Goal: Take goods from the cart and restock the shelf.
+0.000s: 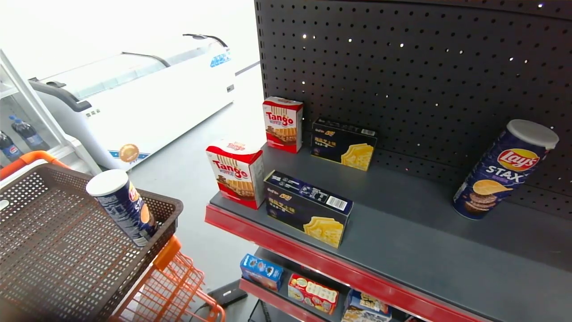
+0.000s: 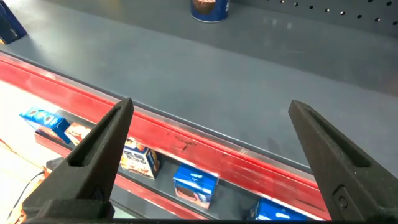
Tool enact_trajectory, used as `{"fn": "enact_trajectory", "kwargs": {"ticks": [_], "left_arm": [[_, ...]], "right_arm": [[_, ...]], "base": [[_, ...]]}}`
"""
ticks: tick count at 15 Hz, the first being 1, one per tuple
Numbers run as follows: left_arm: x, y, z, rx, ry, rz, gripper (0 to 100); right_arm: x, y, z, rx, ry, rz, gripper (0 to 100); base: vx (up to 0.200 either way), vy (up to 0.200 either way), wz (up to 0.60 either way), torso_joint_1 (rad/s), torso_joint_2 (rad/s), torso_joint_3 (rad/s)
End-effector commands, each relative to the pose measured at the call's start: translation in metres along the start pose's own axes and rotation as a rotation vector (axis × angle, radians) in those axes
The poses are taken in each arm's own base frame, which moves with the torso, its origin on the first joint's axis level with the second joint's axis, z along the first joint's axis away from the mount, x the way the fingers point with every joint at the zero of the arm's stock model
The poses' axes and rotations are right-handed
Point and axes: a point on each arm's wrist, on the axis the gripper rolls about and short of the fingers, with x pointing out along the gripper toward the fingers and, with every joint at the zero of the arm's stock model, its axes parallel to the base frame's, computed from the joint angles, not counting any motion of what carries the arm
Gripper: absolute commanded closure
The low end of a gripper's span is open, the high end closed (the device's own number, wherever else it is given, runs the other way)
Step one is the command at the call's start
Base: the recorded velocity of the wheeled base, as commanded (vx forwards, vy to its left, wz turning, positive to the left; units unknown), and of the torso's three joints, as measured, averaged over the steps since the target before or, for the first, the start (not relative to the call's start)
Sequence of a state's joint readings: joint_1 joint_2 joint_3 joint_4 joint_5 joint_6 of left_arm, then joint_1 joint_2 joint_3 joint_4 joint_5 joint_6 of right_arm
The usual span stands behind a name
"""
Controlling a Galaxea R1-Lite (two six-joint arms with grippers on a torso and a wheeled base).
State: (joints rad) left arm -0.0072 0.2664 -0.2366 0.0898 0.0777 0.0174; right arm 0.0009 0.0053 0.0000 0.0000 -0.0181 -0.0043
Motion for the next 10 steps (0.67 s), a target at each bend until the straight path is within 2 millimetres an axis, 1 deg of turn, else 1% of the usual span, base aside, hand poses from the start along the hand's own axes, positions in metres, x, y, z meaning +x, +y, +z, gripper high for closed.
{"fn": "enact_trajectory", "kwargs": {"ticks": [1, 3, 4, 5, 6, 7, 8, 10], "left_arm": [[0.045, -0.003, 0.019, -0.005, 0.277, 0.016, 0], [0.06, -0.004, 0.021, -0.028, 0.326, 0.017, 0], [0.079, -0.005, 0.026, -0.074, 0.33, 0.021, 0], [0.086, -0.006, 0.028, -0.089, 0.329, 0.012, 0], [0.092, -0.006, 0.027, -0.087, 0.346, 0.012, 0], [0.106, -0.005, 0.025, -0.067, 0.393, 0.035, 0], [0.109, -0.004, 0.026, -0.055, 0.393, 0.043, 0], [0.136, -0.003, 0.025, 0.001, 0.394, 0.051, 0]], "right_arm": [[0.0, 0.0, 0.0, 0.0, 0.001, 0.0, 0], [0.0, 0.0, 0.0, 0.0, 0.001, 0.0, 0], [0.0, 0.0, 0.0, 0.0, 0.001, 0.0, 0], [0.0, 0.0, 0.0, 0.0, 0.001, 0.0, 0], [0.0, 0.0, 0.0, 0.0, 0.001, 0.0, 0], [0.0, 0.0, 0.0, 0.0, 0.001, 0.0, 0], [0.0, 0.0, 0.0, 0.0, 0.001, 0.0, 0], [0.0, 0.0, 0.0, 0.0, 0.001, 0.0, 0]], "base": [[0.0, 0.0, 0.0, 0.0, 0.0, 0.0], [0.0, 0.0, 0.0, 0.0, 0.0, 0.0], [0.0, 0.0, 0.0, 0.0, 0.0, 0.0], [0.0, 0.0, 0.0, 0.0, 0.0, 0.0], [0.0, 0.0, 0.0, 0.0, 0.0, 0.0], [0.0, 0.0, 0.0, 0.0, 0.0, 0.0], [0.0, 0.0, 0.0, 0.0, 0.0, 0.0], [0.0, 0.0, 0.0, 0.0, 0.0, 0.0]]}}
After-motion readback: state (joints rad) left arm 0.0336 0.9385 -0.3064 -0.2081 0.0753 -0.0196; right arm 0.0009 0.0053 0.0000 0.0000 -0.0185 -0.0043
